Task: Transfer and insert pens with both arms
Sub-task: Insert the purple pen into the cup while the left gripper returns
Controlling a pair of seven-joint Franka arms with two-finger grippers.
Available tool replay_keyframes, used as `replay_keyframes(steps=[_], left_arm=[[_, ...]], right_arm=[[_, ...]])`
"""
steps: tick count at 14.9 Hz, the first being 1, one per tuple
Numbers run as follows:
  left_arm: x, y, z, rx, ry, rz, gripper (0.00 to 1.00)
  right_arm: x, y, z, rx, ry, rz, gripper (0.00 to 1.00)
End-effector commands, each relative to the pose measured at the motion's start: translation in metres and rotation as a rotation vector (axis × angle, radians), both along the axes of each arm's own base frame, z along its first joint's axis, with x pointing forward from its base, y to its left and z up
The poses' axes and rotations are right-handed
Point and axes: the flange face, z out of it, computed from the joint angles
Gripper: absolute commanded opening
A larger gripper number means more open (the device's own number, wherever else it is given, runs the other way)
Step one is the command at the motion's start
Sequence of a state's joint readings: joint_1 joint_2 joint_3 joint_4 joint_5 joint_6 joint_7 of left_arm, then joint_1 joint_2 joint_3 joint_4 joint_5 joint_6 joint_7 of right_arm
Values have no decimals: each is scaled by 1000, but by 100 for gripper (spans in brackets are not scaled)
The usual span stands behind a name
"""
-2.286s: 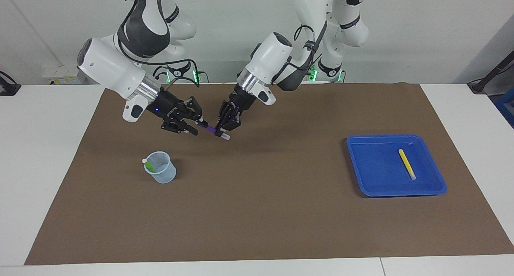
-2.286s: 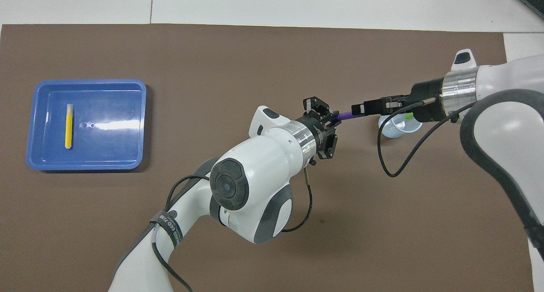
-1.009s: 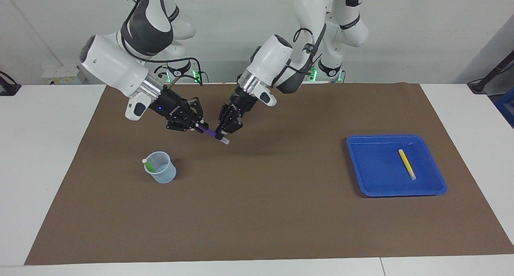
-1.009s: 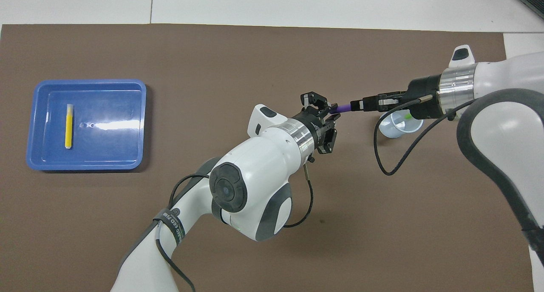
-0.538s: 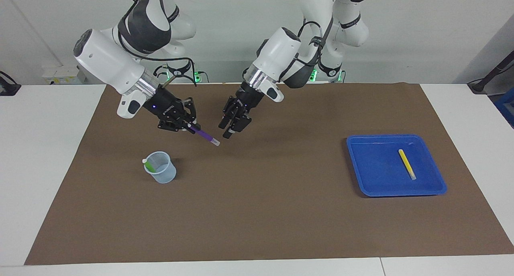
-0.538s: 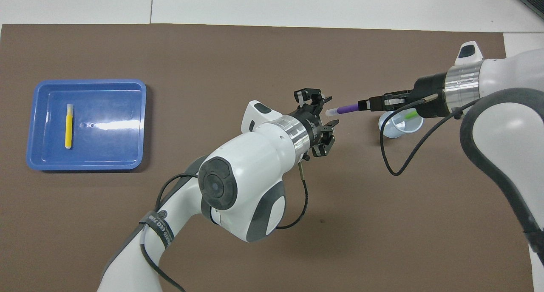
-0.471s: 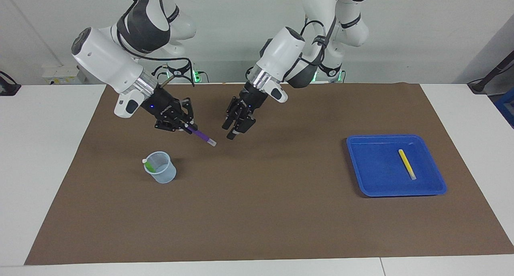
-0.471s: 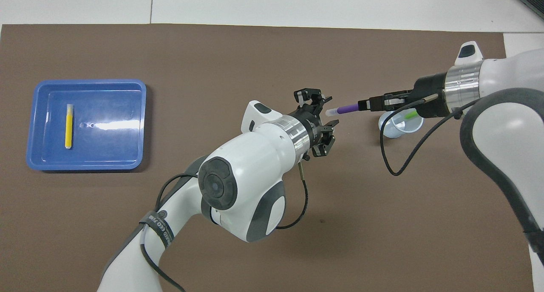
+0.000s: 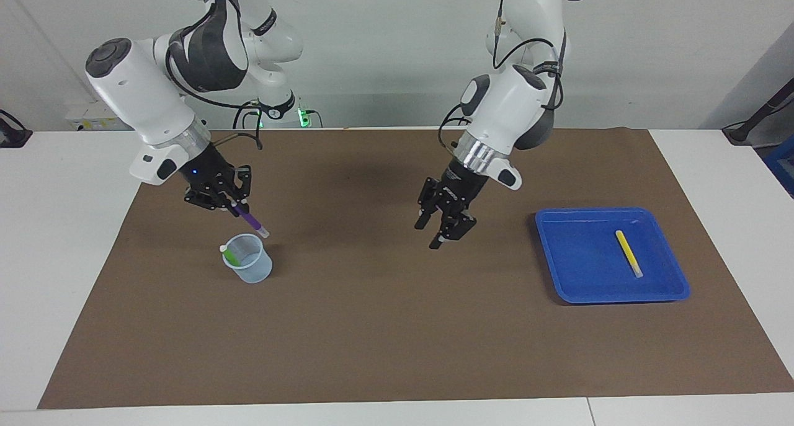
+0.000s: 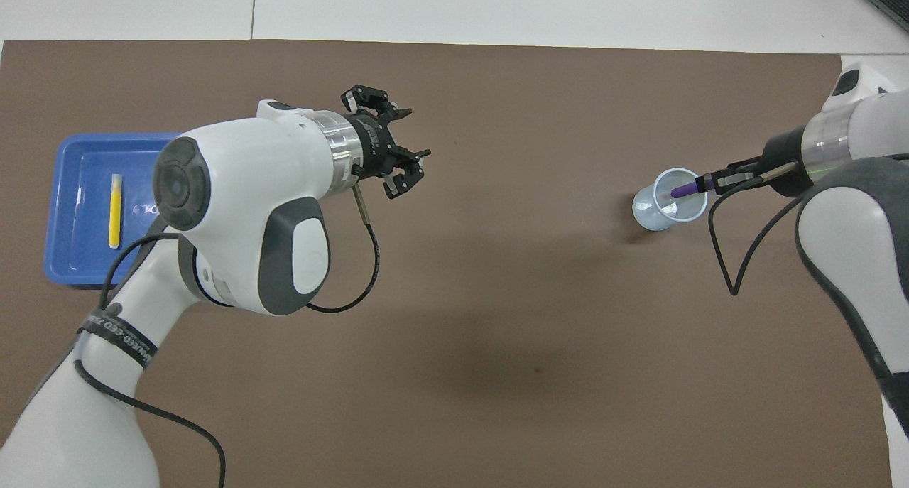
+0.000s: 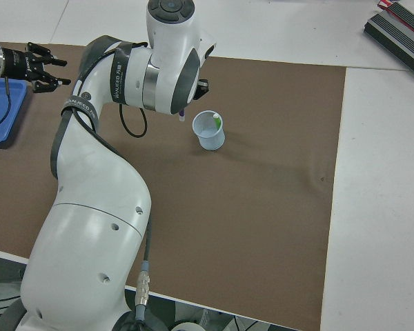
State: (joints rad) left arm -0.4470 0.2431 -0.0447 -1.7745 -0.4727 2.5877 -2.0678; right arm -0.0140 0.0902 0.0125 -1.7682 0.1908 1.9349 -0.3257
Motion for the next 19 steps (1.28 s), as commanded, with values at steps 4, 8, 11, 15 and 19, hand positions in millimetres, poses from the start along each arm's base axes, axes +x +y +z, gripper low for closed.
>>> replay_keyframes(steps=[4,8,11,15,19], left_arm=[[15,61,2,-1,46,73,100],[23,81,3,16,40,85,100],[30,104,1,69,-14,15,100],[39,166,-1,192,-81,-183,100],[44,217,-2,272,-140,-304,100]], right_arm=[[10,-19,-33,-88,44,-8,0],[18,-19,-58,-91,40,-11,0],[29,-21,-77,-105,23,-13,0],[29,-23,-79,-105,27,-16,52],[29,-24,-62,-96,27,-27,67]])
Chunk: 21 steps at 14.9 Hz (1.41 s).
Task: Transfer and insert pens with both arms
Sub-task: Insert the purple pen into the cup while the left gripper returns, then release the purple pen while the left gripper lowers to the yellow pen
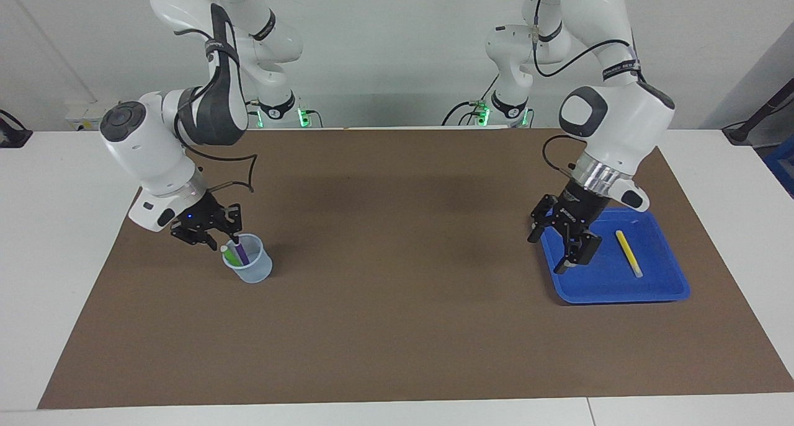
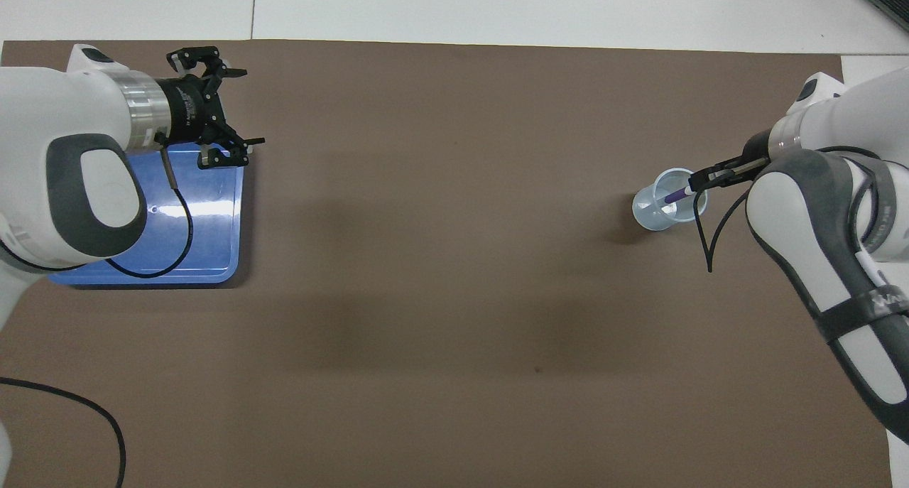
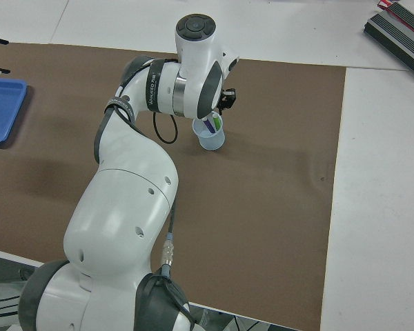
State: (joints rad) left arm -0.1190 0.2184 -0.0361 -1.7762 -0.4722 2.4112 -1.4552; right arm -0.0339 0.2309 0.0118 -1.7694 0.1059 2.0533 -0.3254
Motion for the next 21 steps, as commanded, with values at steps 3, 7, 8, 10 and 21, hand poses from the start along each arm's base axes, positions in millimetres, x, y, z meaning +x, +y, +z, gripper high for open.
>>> replay_keyframes(steps=[3,7,8,10,21], left_arm=[[-9,30,0,62,-30,-125,100],[-16,74,-9,166,-93,-311,100],[-19,76,-11,193,-110,-381,100],[-22,95,-12,248,-121,-471,100],[-29,175,-82,662,-63,-1432,100]], right_arm=[[-14,-7,61,-7,5,-25,68],[-42,-33,125,1,25,-58,71],[-50,-36,135,2,37,-62,72],[-61,-40,149,-13,42,-66,73],[-73,-26,146,-99,118,-17,87]])
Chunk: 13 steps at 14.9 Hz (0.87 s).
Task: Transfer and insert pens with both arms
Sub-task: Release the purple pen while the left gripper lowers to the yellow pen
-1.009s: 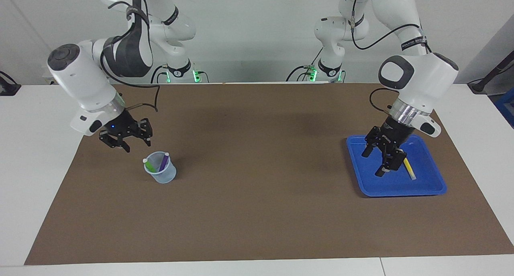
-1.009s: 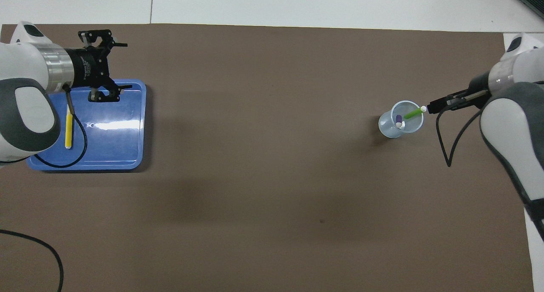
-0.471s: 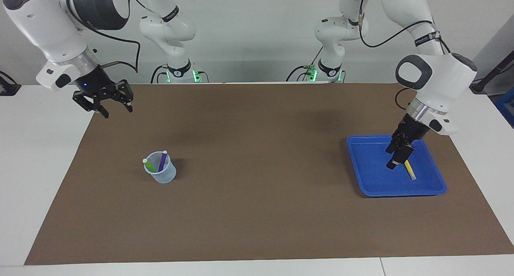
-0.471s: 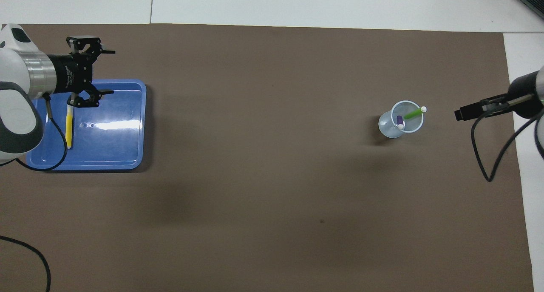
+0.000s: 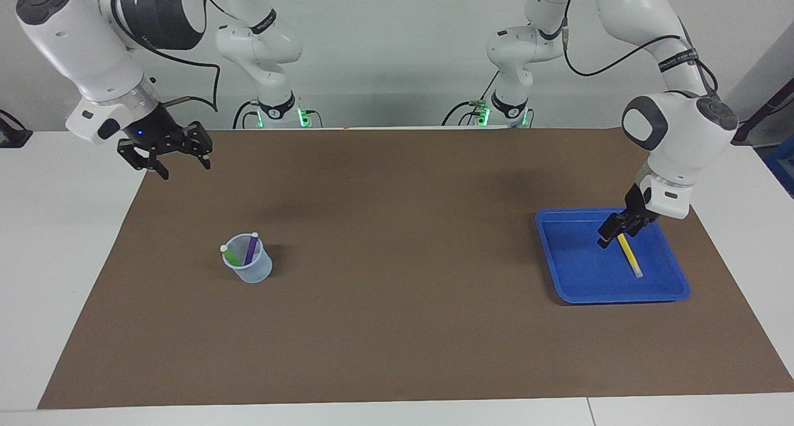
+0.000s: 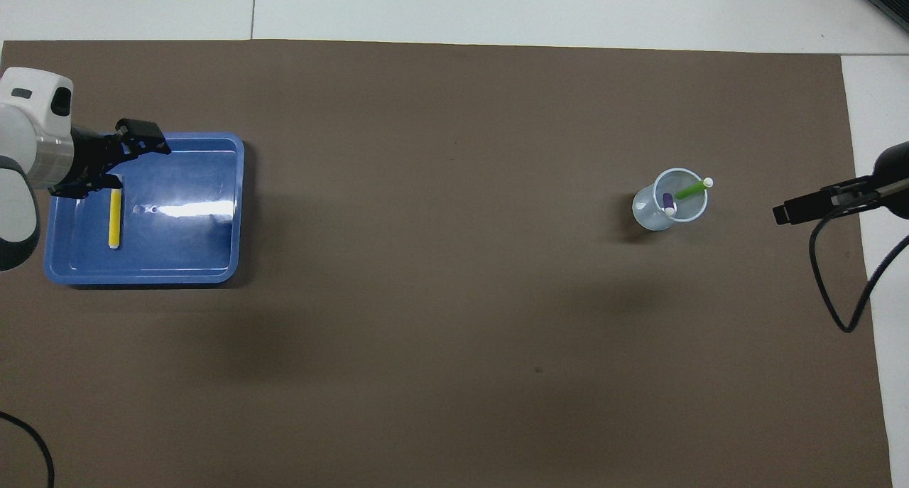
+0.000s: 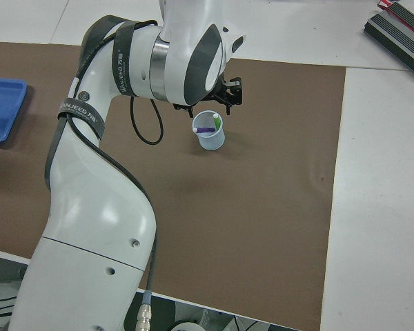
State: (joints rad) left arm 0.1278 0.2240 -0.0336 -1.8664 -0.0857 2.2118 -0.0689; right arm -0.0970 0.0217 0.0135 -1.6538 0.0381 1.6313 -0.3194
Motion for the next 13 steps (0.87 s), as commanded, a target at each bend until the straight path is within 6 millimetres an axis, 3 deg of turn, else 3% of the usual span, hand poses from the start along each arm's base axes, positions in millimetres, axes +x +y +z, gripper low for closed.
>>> replay_keyframes(steps=[1,9,13], left_arm=[[-2,22,-18,69,42,-173,100],[3,38,-82,125,98,-430,100],[-5,85,-99,125,97,-446,100]], right_arm=[[-4,12,3,-47,21,12,87],[-5,13,2,-41,19,-20,88],[-5,14,1,-36,19,-22,89]])
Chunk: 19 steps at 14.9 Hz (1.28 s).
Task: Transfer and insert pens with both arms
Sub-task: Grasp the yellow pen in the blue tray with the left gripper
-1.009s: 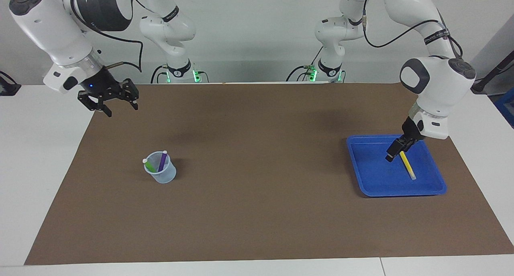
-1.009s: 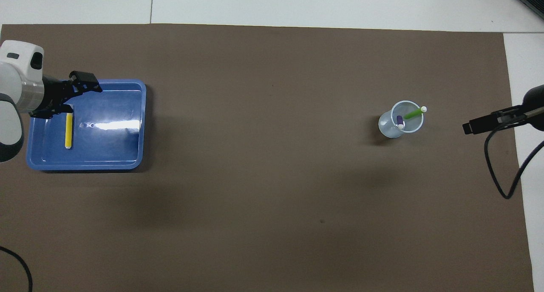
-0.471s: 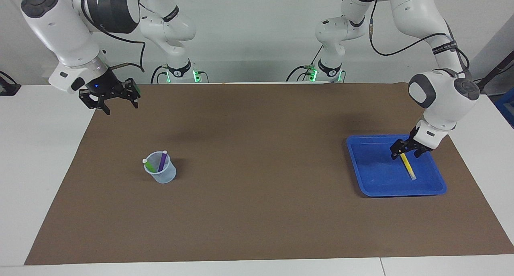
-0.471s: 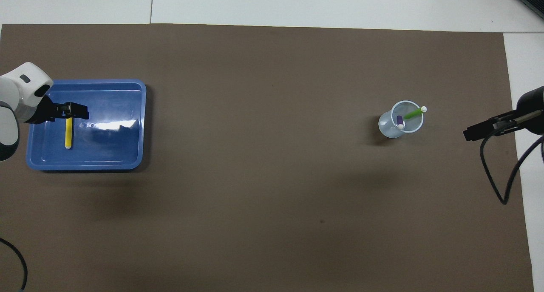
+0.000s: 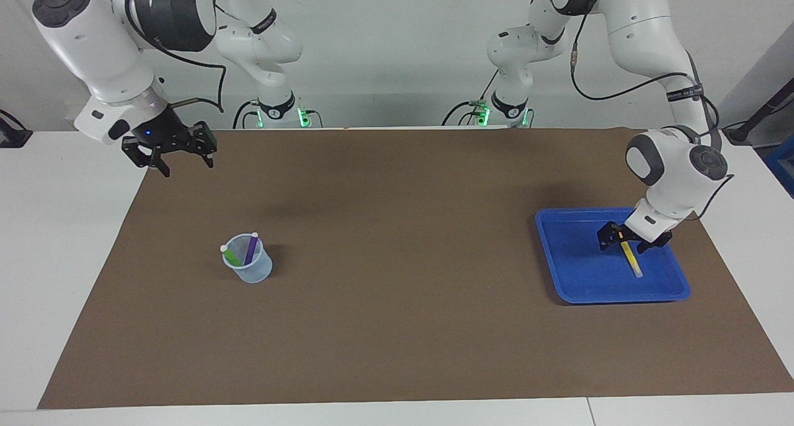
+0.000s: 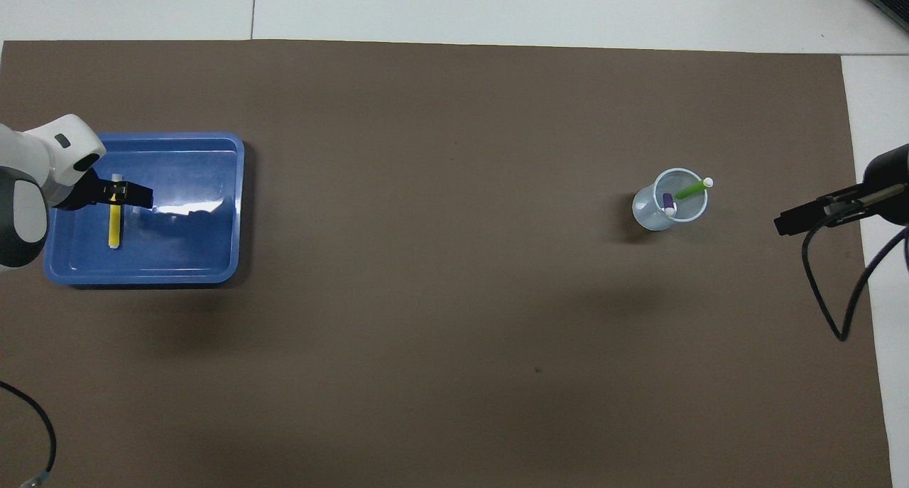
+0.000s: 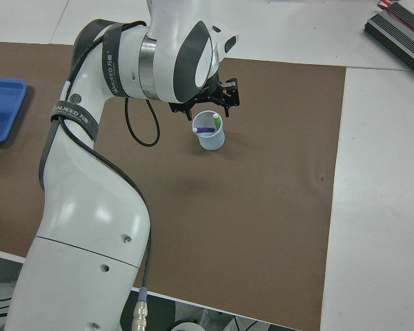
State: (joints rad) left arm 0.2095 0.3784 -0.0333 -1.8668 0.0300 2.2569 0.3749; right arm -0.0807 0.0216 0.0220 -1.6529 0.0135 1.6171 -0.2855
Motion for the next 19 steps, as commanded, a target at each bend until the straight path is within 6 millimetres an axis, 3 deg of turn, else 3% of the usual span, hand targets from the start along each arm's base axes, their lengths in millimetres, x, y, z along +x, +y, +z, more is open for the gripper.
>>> replay_keyframes(steps=[1,4,9,11,12,15,18,19], left_arm=[[-8,33,-7,16,-14,-17,100],[-18,30,-22,15,-24,-9,100],[-16,25,-22,9,-30,-6,100],[-16,23,-23,8,-29,15,94],[-16,22,-23,8,-29,29,86],[-16,22,-23,6,-20,33,41],[-14,13,-22,5,-9,17,2],[-14,13,-22,4,-6,18,0]], right_arm=[[-4,2,2,-10,3,-16,89],[-4,2,2,-9,0,-20,89],[-4,3,2,-6,1,-21,90],[-4,3,1,-6,0,-21,90],[-4,3,1,-6,-2,-21,90],[-4,3,2,-6,-2,-21,90],[-4,4,1,-6,0,-19,90],[-4,4,1,-6,-2,-19,90]])
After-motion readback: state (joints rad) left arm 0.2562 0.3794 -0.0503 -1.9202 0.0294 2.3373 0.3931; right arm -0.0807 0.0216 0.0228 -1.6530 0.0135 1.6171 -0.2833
